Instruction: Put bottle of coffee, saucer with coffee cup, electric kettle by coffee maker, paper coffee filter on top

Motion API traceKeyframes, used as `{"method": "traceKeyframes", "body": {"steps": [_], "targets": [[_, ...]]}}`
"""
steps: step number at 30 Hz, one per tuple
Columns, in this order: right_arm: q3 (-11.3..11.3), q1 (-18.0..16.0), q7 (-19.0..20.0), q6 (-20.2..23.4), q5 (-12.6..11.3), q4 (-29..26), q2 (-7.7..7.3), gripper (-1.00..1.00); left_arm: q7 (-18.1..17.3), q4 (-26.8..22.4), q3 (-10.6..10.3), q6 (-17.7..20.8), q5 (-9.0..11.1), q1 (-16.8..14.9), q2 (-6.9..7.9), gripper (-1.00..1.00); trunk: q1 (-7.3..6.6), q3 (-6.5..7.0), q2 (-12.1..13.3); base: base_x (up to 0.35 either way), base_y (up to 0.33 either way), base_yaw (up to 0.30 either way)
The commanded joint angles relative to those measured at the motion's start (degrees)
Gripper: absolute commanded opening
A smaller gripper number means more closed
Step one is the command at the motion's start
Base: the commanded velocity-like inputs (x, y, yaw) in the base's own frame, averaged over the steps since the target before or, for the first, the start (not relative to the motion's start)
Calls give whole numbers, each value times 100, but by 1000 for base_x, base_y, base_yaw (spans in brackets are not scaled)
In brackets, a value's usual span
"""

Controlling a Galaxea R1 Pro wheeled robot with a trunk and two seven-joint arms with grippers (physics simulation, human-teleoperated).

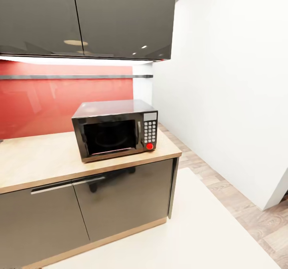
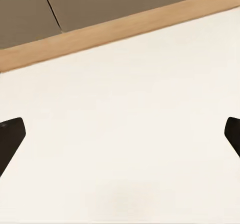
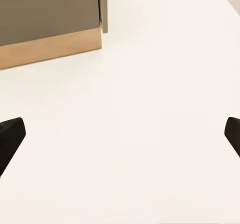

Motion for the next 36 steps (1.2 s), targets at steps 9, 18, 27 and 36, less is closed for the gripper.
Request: {"method": "traceKeyframes", "body": {"steps": [9,18,27,36], "targets": [[-5,-4,-8,-29,-8,-23,7,100,1,19,20,-27,15,79,-5,100,0,-64,-3,0,0,166],[8,-3,-7,-31,6,31,-5,100,68,25,36,-20,3,97,33,100,0,-126,-3,0,0,181],[6,-4,-12,-31,11,110,-10,100,67,26,38,-28,81,100,43,100,0,-189,-3,0,0,183],[11,-4,-5,-29,19,135,-11,100,65,26,43,-63,101,92,50,100,-44,-215,77,0,0,182]]}}
